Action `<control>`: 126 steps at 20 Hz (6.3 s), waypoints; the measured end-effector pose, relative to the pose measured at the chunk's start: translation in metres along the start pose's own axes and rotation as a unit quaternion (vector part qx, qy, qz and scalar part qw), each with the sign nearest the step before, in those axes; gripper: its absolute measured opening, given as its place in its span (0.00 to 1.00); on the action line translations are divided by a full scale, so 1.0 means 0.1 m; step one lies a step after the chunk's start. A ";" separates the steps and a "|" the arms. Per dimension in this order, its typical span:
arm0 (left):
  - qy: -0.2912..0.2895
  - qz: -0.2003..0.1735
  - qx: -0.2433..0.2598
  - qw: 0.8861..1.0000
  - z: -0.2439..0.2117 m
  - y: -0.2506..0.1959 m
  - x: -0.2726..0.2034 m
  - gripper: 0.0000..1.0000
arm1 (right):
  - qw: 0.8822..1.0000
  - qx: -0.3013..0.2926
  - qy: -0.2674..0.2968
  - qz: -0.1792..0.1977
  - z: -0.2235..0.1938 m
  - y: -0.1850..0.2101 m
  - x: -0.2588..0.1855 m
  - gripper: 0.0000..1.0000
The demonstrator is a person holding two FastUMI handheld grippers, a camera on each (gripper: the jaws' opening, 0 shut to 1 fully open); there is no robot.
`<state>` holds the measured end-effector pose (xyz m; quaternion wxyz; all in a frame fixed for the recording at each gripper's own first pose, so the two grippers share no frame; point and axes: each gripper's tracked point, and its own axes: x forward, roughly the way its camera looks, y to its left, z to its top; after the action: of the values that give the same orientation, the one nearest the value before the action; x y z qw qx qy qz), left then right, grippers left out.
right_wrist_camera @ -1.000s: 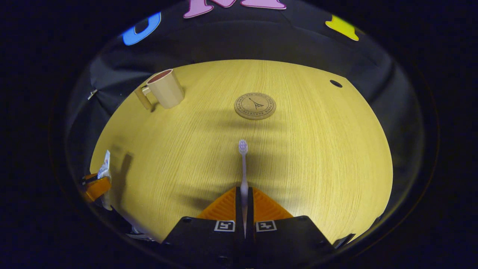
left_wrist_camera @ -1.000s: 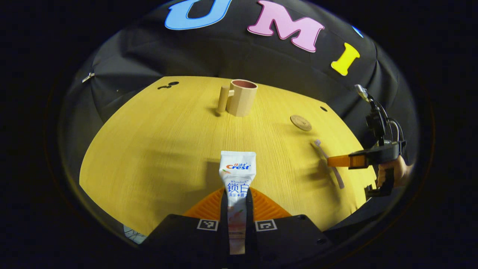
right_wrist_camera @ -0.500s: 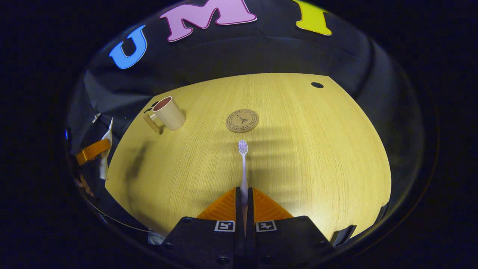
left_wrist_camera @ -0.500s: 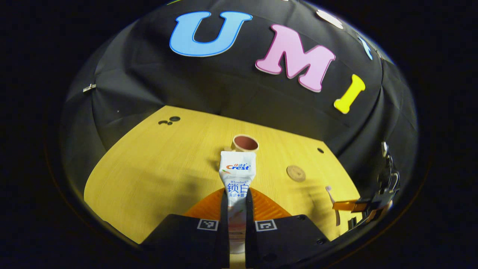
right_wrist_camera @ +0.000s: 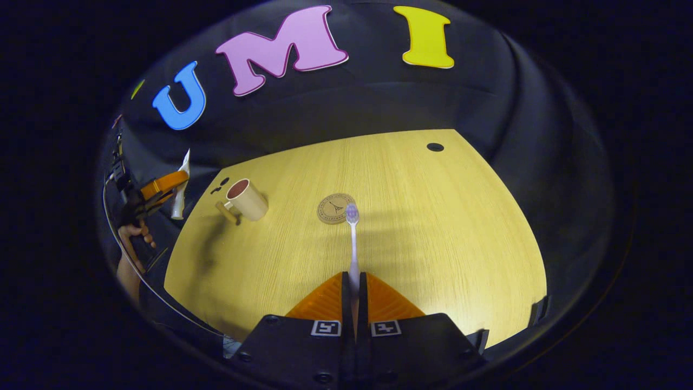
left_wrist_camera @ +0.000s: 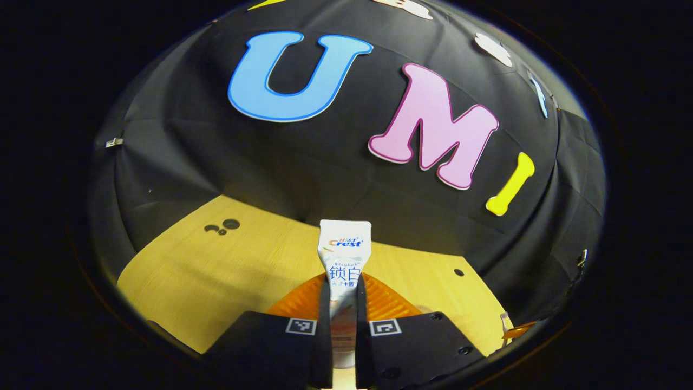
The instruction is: Put the toothbrush and toothpaste on the desktop into the cup, then pick up the cup and place it on the coaster on the desktop.
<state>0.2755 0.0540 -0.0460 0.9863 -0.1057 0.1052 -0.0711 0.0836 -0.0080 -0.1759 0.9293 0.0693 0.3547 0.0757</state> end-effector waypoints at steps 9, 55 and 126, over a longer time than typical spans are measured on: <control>-0.059 -0.026 0.027 0.998 0.01 -0.24 1.05 0.21 | 0.999 0.045 0.005 -0.013 0.13 -0.13 -0.21 0.05; 0.024 0.097 -0.006 0.995 -1.18 0.60 -1.41 0.97 | 0.968 0.007 -0.167 0.189 1.86 2.59 1.58 0.05; 0.428 -0.110 0.287 0.850 -1.82 0.62 0.93 0.52 | 0.977 0.095 -0.168 -0.095 -0.14 -1.02 1.37 0.98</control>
<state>0.3326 0.0636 -0.2520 0.8159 0.2118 0.4795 -0.2440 0.1845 -0.0803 -0.2942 0.9677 0.1350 0.2041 -0.0602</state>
